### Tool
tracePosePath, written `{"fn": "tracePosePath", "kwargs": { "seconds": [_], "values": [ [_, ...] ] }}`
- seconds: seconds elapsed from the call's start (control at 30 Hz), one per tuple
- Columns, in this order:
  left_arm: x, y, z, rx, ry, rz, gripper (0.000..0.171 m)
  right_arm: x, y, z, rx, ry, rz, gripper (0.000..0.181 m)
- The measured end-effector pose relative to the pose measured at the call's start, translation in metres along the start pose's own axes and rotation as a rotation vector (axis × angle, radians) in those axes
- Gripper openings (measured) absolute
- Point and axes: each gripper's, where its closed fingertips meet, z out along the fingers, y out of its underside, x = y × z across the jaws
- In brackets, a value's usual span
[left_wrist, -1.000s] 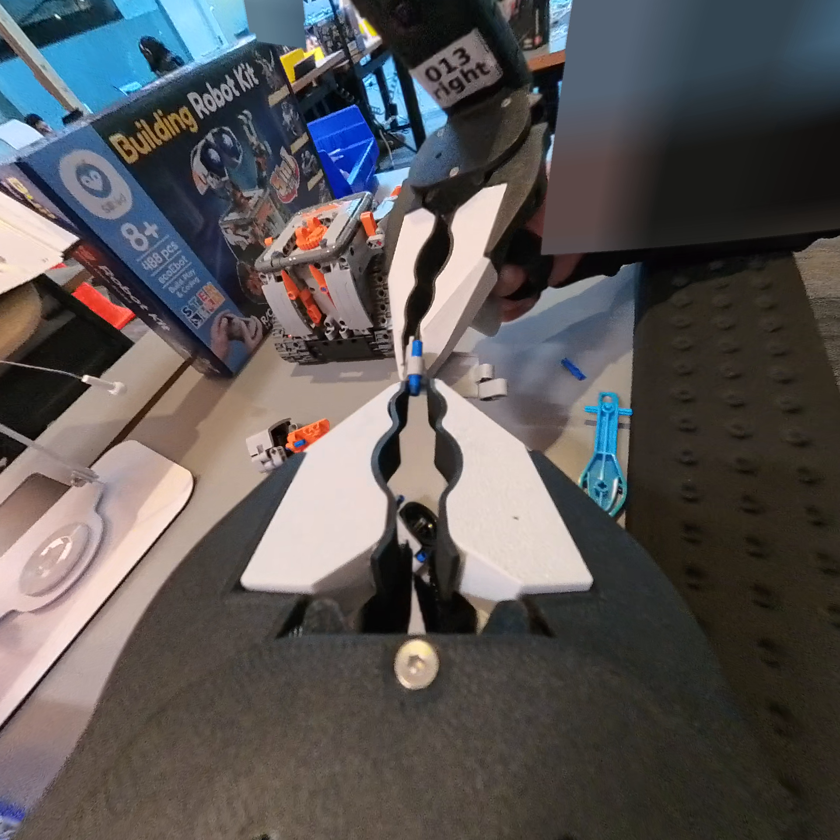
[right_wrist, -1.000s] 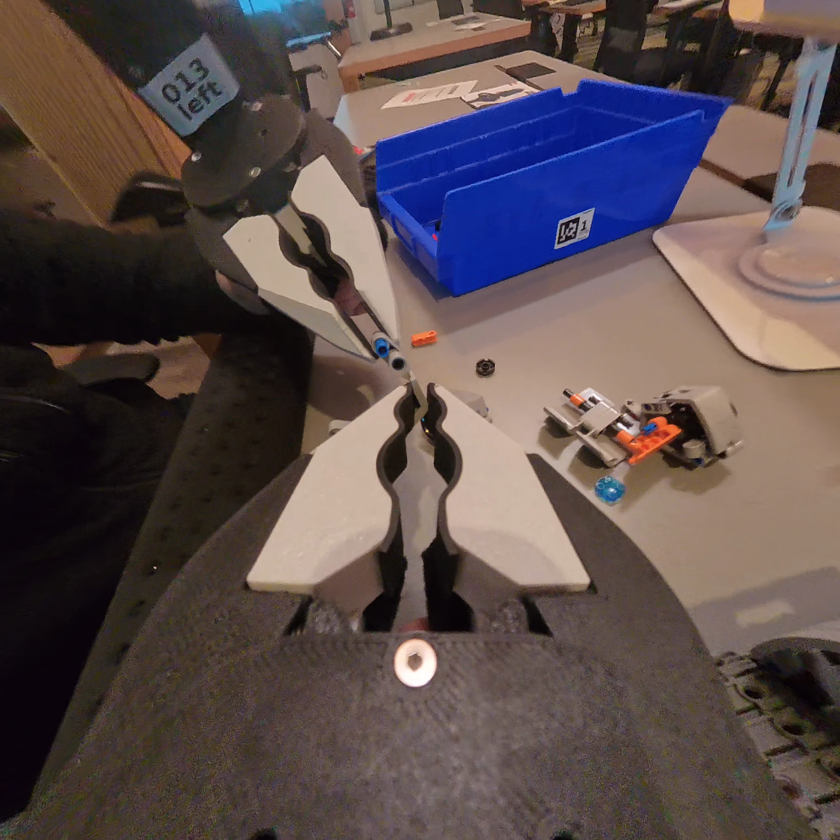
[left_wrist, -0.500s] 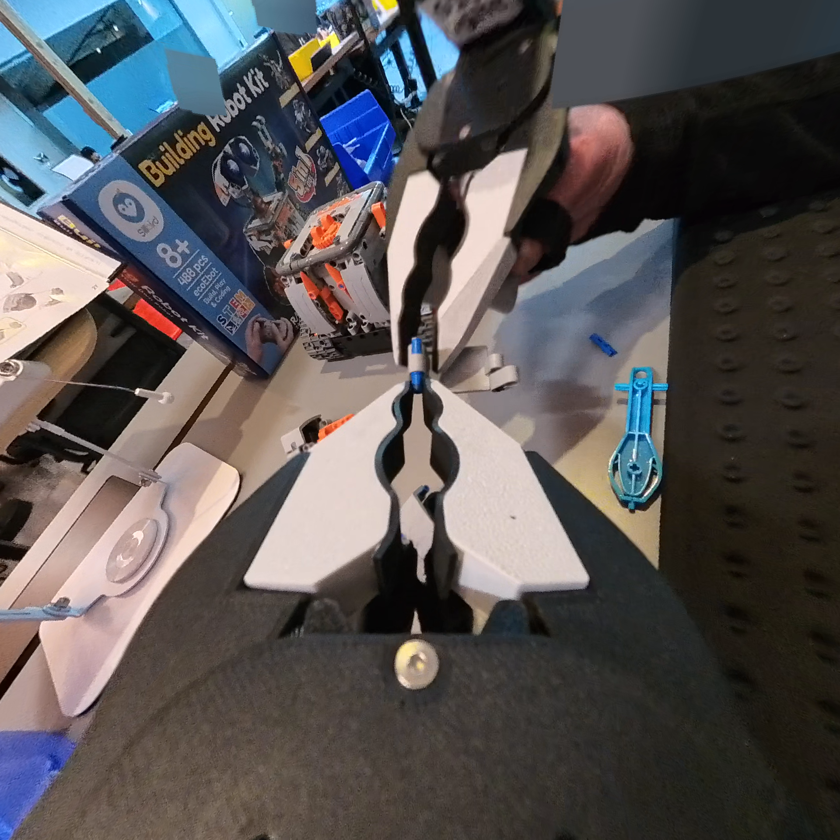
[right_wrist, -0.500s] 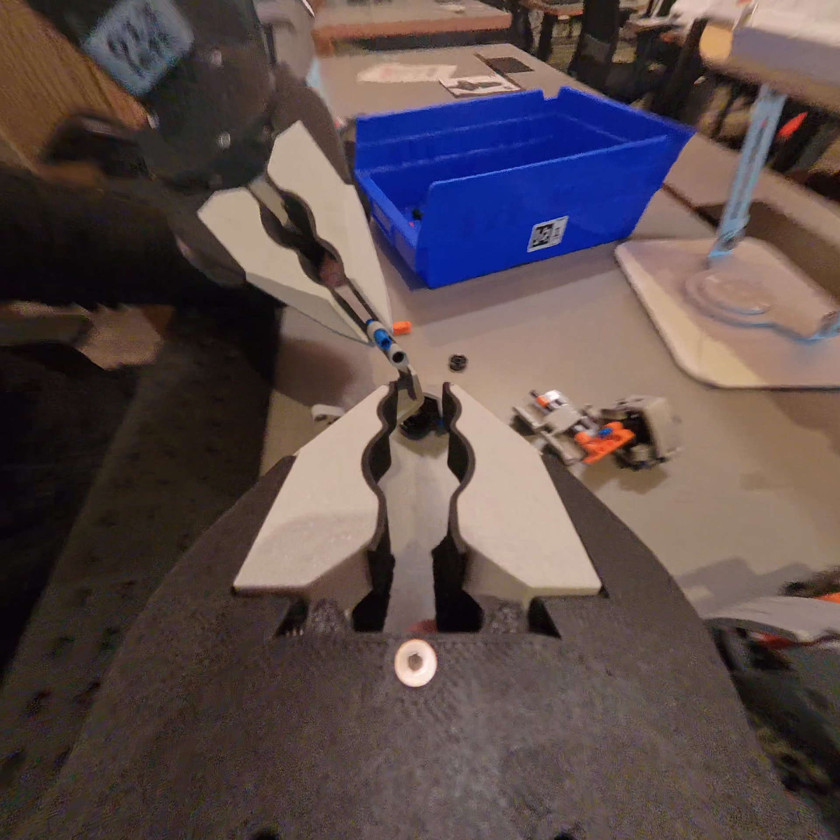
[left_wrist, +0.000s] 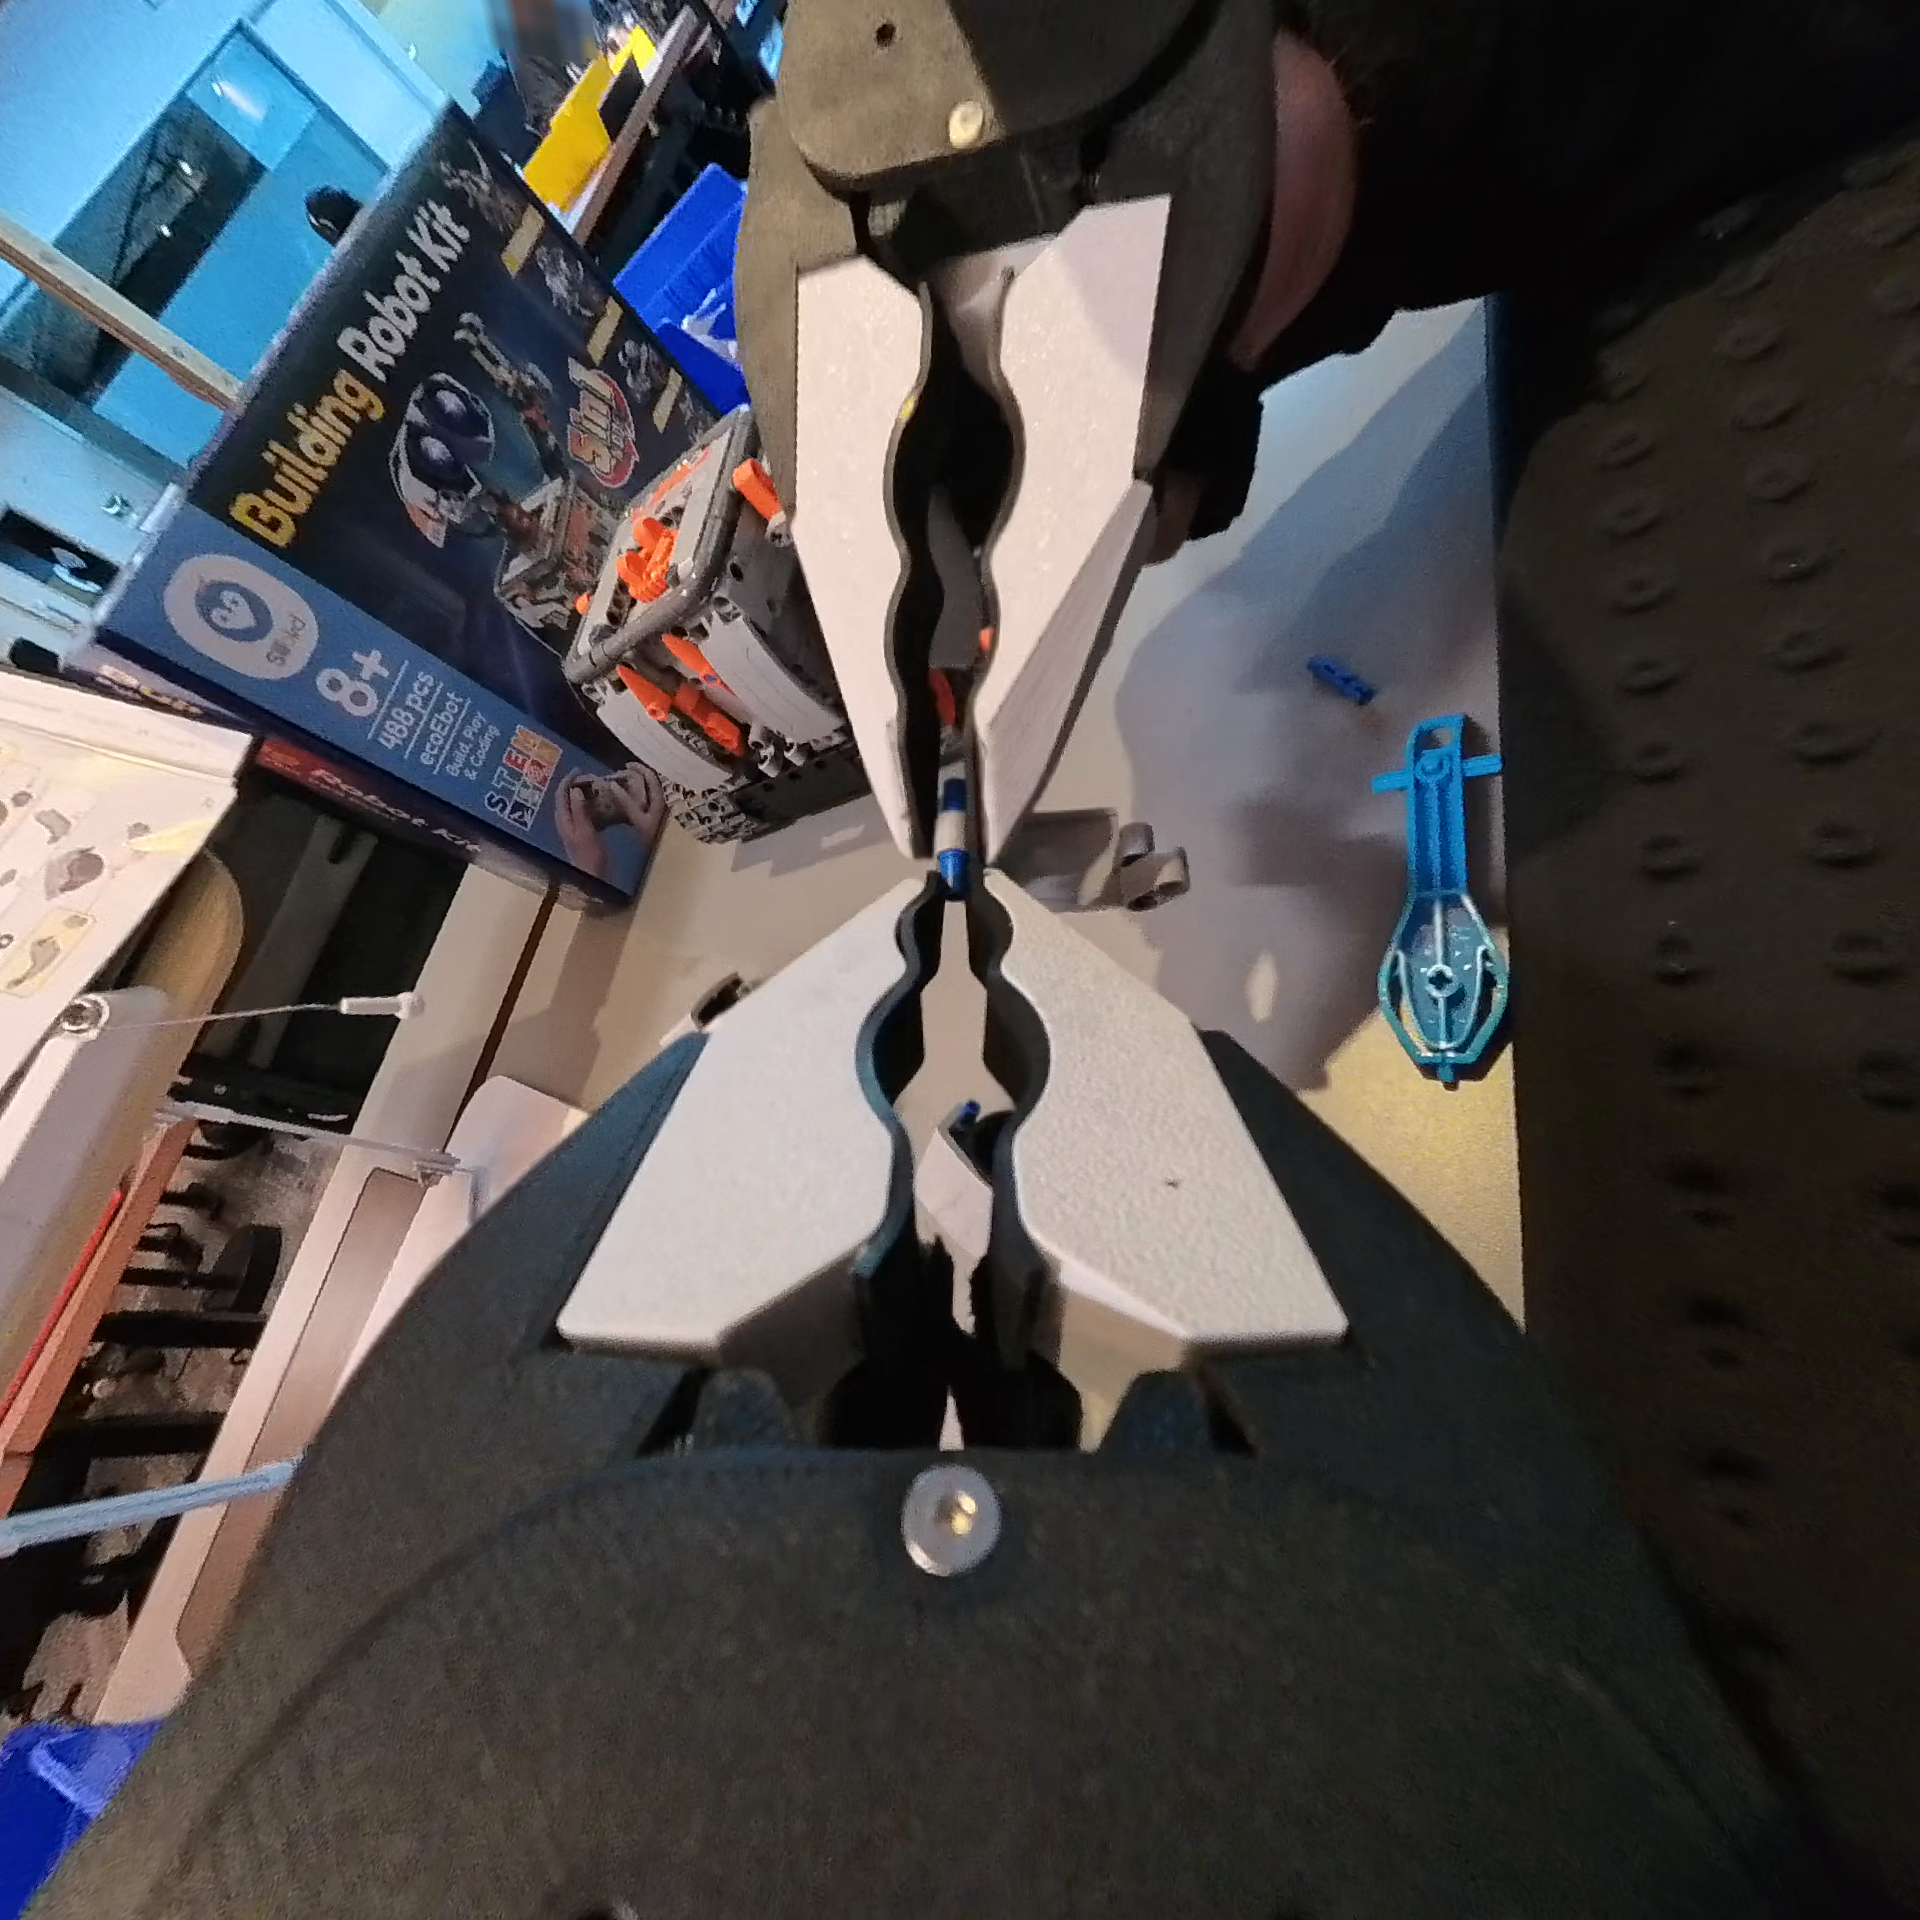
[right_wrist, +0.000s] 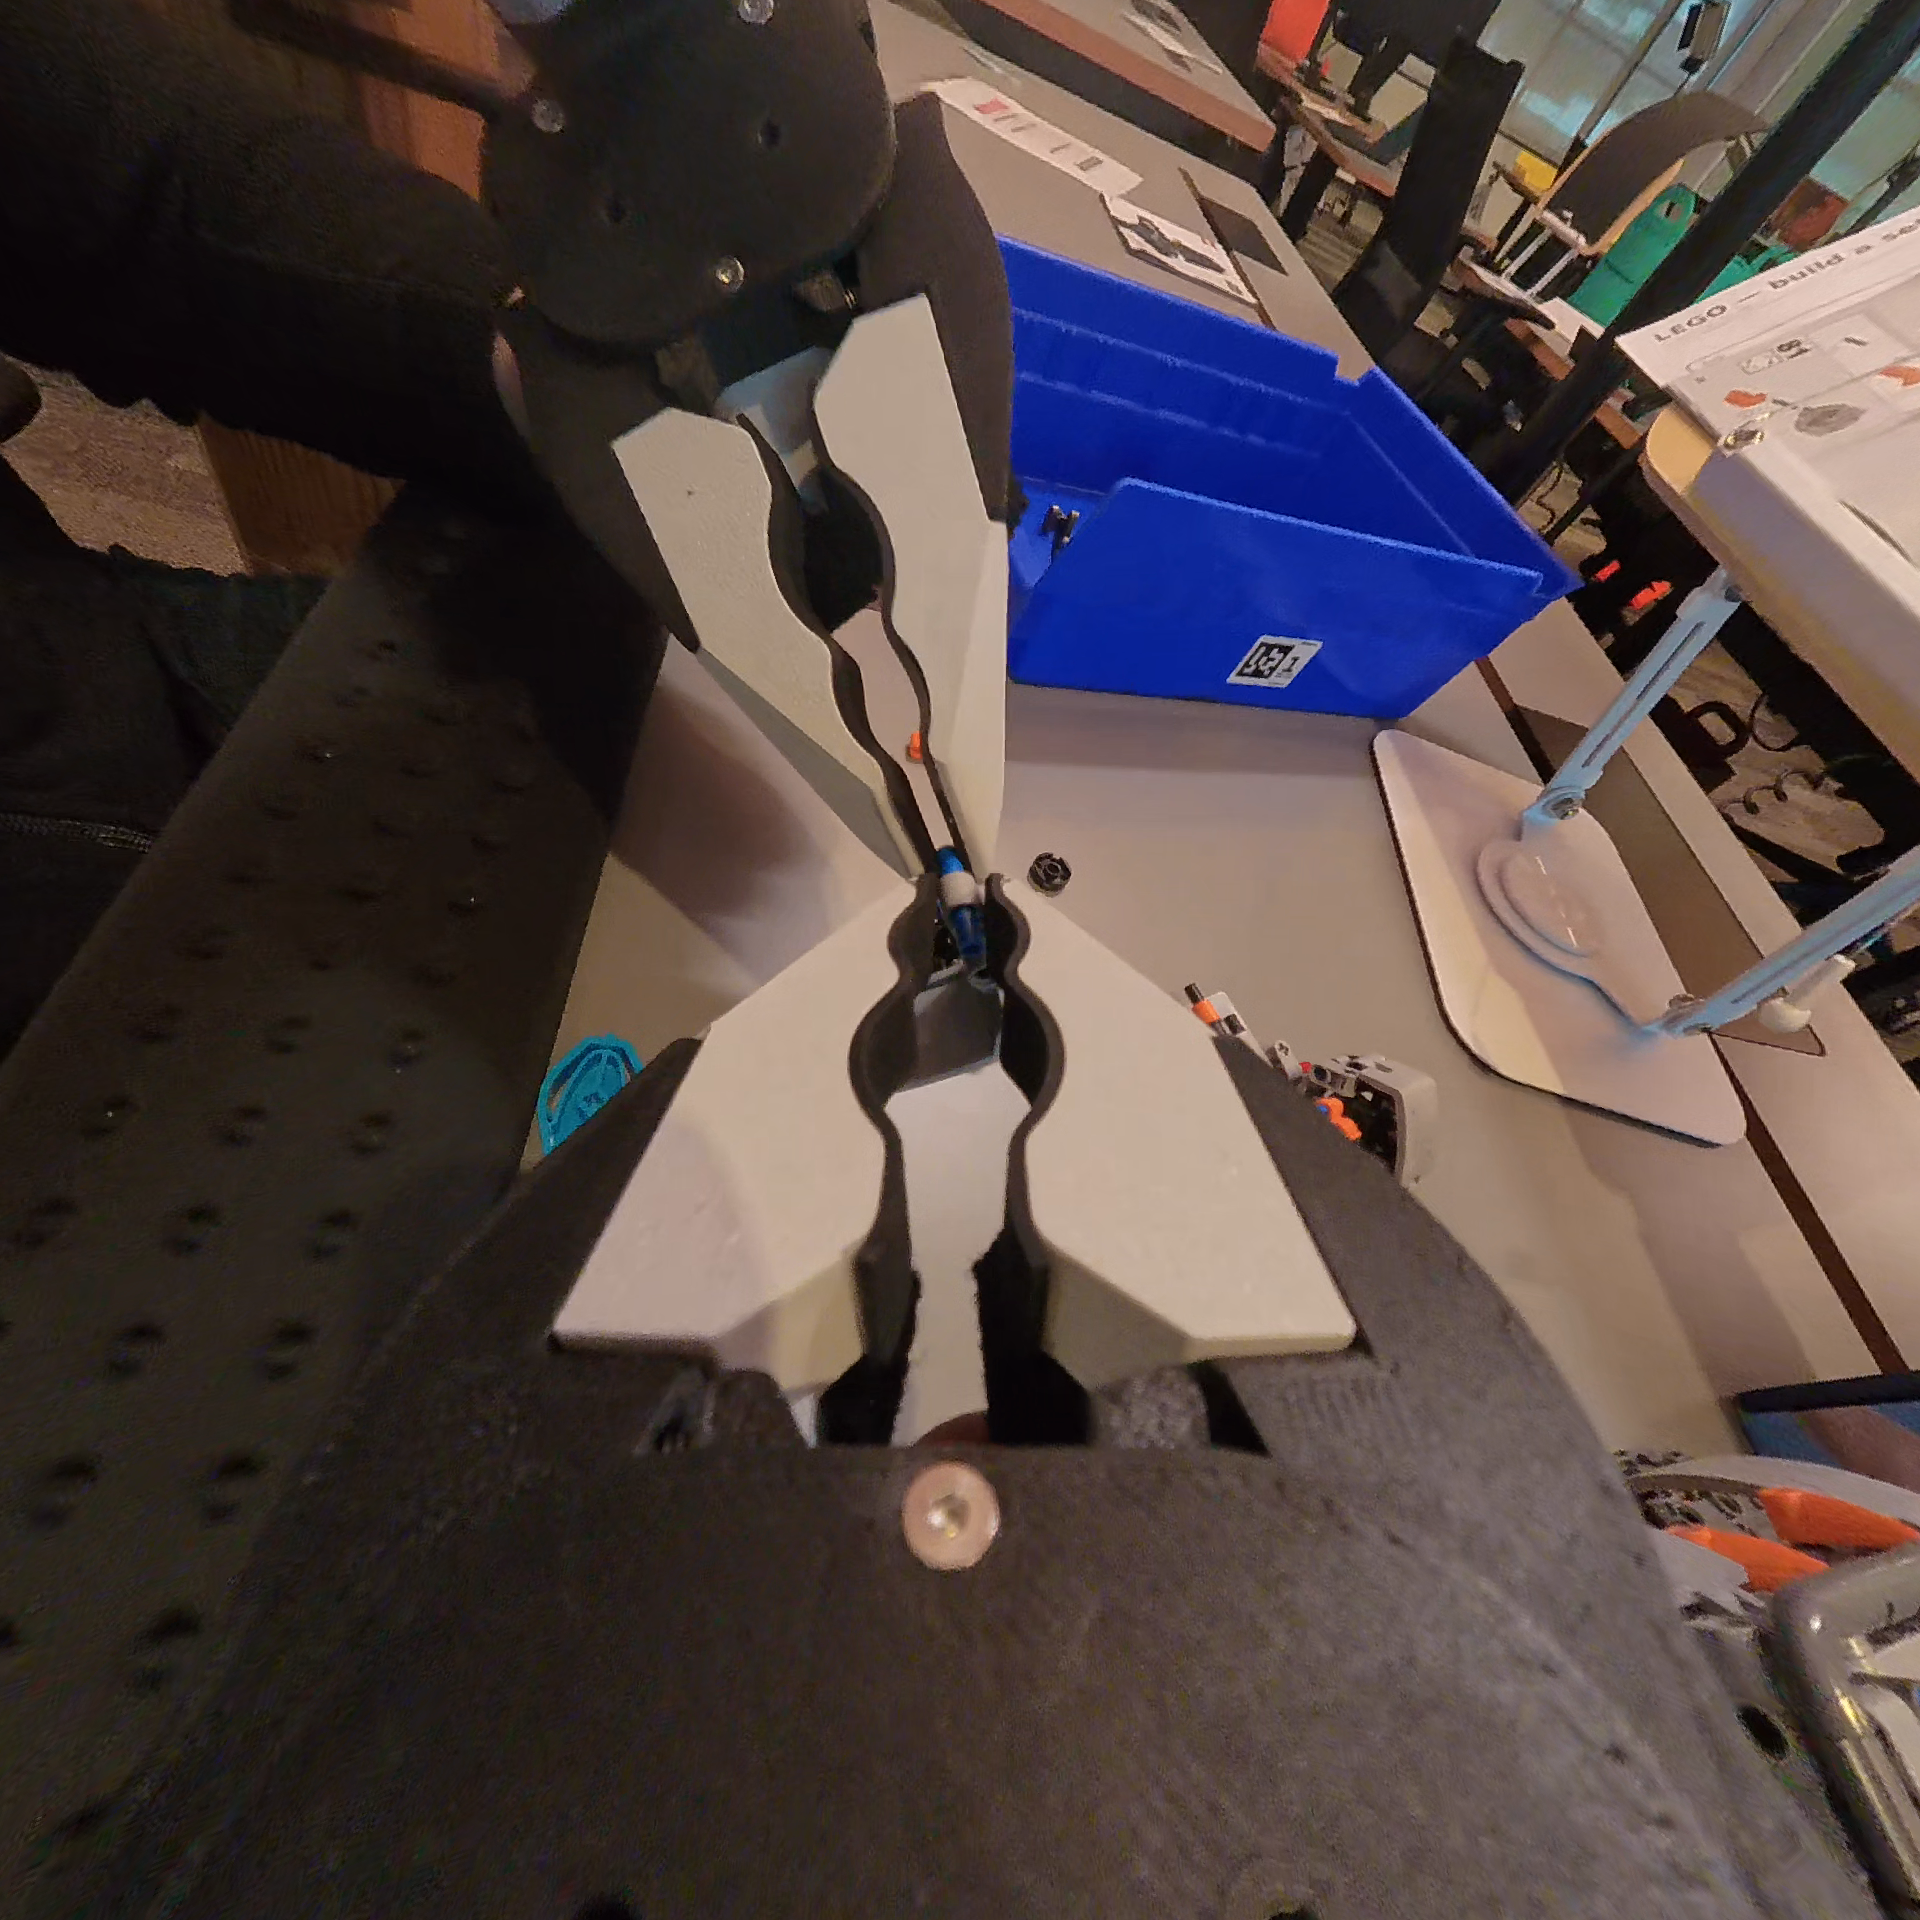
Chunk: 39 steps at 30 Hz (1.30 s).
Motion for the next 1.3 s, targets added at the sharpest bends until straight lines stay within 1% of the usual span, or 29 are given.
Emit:
{"fn": "tracePosePath", "kwargs": {
  "seconds": [0.23, 0.33, 0.5, 0.67, 0.7, 0.77, 0.8, 0.83, 0.87, 0.93, 0.97, 1.07, 1.13, 1.17, 1.2, 1.3],
  "values": [
    [0.005, 0.000, -0.001, -0.001, 0.016, 0.037, 0.002, -0.006, 0.002, 0.001, -0.019, -0.036, -0.002, 0.004],
    [0.006, -0.004, -0.005, 0.030, 0.004, 0.063, 0.001, -0.009, -0.002, -0.001, 0.015, -0.063, 0.007, 0.004],
    [0.012, -0.011, -0.012, 0.106, 0.054, 0.020, 0.001, -0.018, -0.009, -0.004, 0.058, -0.120, 0.012, 0.004],
    [0.015, -0.020, -0.019, 0.183, 0.114, -0.069, 0.001, -0.023, -0.017, -0.011, 0.119, -0.184, 0.047, 0.004],
    [0.012, -0.020, -0.022, 0.196, 0.105, -0.083, 0.001, -0.020, -0.016, -0.014, 0.123, -0.181, 0.056, 0.004],
    [-0.004, -0.019, -0.038, 0.261, 0.095, -0.189, 0.000, -0.011, -0.010, -0.021, 0.114, -0.162, 0.075, 0.004],
    [-0.012, -0.014, -0.043, 0.259, 0.060, -0.194, 0.000, -0.010, -0.011, -0.023, 0.125, -0.170, 0.084, 0.004],
    [-0.016, -0.007, -0.045, 0.241, 0.033, -0.192, 0.000, -0.009, -0.012, -0.022, 0.134, -0.170, 0.101, 0.004],
    [-0.015, 0.001, -0.045, 0.217, 0.043, -0.207, 0.001, -0.008, -0.008, -0.019, 0.114, -0.160, 0.101, 0.004],
    [0.004, 0.024, -0.037, 0.088, 0.142, -0.212, 0.001, -0.005, 0.003, -0.015, 0.058, -0.139, 0.080, 0.004],
    [0.008, 0.032, -0.035, 0.049, 0.136, -0.191, 0.001, -0.001, 0.008, -0.012, 0.039, -0.117, 0.078, 0.004],
    [0.025, 0.049, -0.028, -0.077, 0.201, -0.144, 0.001, 0.000, 0.023, -0.002, -0.059, -0.068, 0.011, 0.004],
    [0.035, 0.054, -0.025, -0.105, 0.248, -0.135, 0.002, -0.001, 0.033, 0.005, -0.123, -0.035, -0.041, 0.004],
    [0.038, 0.061, -0.023, -0.145, 0.272, -0.148, 0.005, 0.000, 0.036, 0.006, -0.144, -0.021, -0.061, 0.004],
    [0.039, 0.067, -0.021, -0.171, 0.275, -0.153, 0.013, 0.000, 0.035, 0.007, -0.143, -0.011, -0.066, 0.004],
    [0.039, 0.072, -0.020, -0.182, 0.282, -0.176, 0.027, 0.000, 0.030, 0.009, -0.133, 0.011, -0.105, 0.004]
  ]
}}
